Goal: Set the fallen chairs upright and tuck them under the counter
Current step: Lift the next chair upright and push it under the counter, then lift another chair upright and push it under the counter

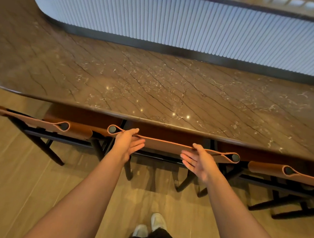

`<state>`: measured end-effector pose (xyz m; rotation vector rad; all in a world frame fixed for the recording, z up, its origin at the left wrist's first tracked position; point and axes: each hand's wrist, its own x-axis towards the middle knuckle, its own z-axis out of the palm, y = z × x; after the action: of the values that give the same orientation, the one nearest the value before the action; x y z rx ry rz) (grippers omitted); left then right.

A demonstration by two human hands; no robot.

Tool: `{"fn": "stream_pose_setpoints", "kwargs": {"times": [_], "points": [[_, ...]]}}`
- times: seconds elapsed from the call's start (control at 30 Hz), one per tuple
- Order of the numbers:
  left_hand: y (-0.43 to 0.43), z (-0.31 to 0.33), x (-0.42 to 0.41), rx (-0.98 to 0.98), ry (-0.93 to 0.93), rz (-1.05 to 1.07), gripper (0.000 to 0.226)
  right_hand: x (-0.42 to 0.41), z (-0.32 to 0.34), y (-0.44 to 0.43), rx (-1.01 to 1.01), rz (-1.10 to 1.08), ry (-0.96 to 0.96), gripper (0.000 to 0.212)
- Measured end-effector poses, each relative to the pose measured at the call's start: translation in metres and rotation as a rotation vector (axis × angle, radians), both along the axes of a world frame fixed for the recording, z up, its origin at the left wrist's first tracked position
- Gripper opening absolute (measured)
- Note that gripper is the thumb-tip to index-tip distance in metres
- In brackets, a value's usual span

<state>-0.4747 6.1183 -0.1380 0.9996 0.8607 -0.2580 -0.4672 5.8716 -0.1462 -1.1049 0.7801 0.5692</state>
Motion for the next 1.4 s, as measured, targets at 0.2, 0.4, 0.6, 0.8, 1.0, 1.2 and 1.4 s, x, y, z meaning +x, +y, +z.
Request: {"fn": "stream_pose_setpoints", "kwargs": {"times": [0.2, 0.4, 0.6, 0.8, 1.0, 1.2, 1.4], "points": [[0.003, 0.027, -0.038, 0.112, -0.153, -0.045, 0.033, -0.024, 0.028, 0.011, -0.137, 0.176, -0.129, 0.032], [-0.003, 0.054, -0.088, 0.207, -0.289, 0.001, 0.030, -0.052, 0.055, 0.022, -0.148, 0.306, -0.320, 0.029], [-0.017, 0.078, -0.153, 0.276, -0.321, 0.117, 0.028, -0.095, 0.079, 0.026, -0.117, 0.460, -0.435, 0.029], [-0.013, 0.092, -0.221, 0.349, -0.339, 0.245, 0.030, -0.135, 0.107, 0.043, -0.061, 0.587, -0.500, 0.031], [0.014, 0.107, -0.279, 0.368, -0.355, 0.416, 0.028, -0.168, 0.122, 0.084, -0.016, 0.712, -0.533, 0.032], [0.058, 0.120, -0.326, 0.424, -0.389, 0.564, 0.023, -0.190, 0.126, 0.142, -0.006, 0.832, -0.595, 0.028], [0.124, 0.119, -0.375, 0.444, -0.358, 0.673, 0.020, -0.221, 0.121, 0.227, 0.045, 0.918, -0.601, 0.022]]}}
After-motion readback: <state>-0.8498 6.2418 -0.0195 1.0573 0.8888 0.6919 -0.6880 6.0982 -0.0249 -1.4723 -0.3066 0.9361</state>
